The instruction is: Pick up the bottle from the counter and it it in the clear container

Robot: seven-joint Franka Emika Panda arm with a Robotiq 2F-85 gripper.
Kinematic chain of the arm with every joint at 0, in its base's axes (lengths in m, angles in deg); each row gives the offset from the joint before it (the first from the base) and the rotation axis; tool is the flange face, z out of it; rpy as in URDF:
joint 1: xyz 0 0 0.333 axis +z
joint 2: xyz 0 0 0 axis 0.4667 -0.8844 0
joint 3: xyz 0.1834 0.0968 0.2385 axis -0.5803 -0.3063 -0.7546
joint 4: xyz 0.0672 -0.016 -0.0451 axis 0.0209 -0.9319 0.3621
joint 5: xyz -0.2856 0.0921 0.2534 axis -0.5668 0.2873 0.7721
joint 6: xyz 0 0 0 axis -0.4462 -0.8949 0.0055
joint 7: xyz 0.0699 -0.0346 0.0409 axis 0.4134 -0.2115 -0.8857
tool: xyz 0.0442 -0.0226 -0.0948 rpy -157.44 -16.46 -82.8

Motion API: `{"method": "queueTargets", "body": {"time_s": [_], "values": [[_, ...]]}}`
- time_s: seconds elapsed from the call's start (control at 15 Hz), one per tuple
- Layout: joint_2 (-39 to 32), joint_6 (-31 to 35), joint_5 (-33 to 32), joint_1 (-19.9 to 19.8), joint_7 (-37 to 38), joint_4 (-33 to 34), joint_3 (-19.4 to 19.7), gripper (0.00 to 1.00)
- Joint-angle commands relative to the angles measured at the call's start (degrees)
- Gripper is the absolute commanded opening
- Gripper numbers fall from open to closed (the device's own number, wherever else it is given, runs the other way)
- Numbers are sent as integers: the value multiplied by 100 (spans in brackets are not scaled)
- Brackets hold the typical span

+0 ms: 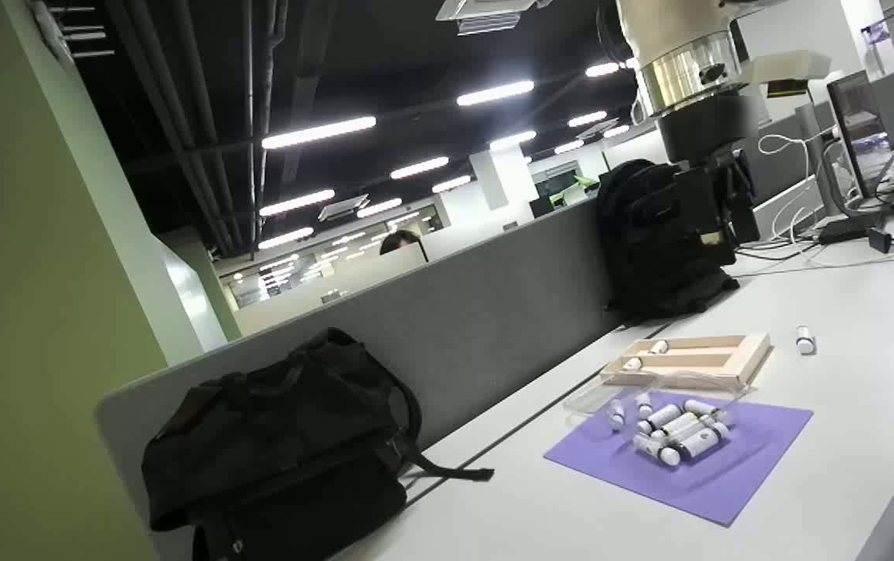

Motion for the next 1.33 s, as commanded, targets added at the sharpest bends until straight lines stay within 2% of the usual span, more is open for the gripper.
{"method": "queueTargets", "body": {"time_s": [0.0, 0.47, 0.6, 1.0, 1.2, 1.27], "values": [[-8, -11, -44, 50, 34, 8, 53, 100], [-15, -11, -44, 50, 34, 8, 53, 100], [-122, 419, -121, -408, 431, 9, 153, 100], [-771, 1620, -141, -1496, 234, 12, 1111, 100], [-1219, 2075, 62, -1836, 267, 14, 1587, 100], [-952, 1835, -92, -1719, 161, 17, 1422, 100]]}}
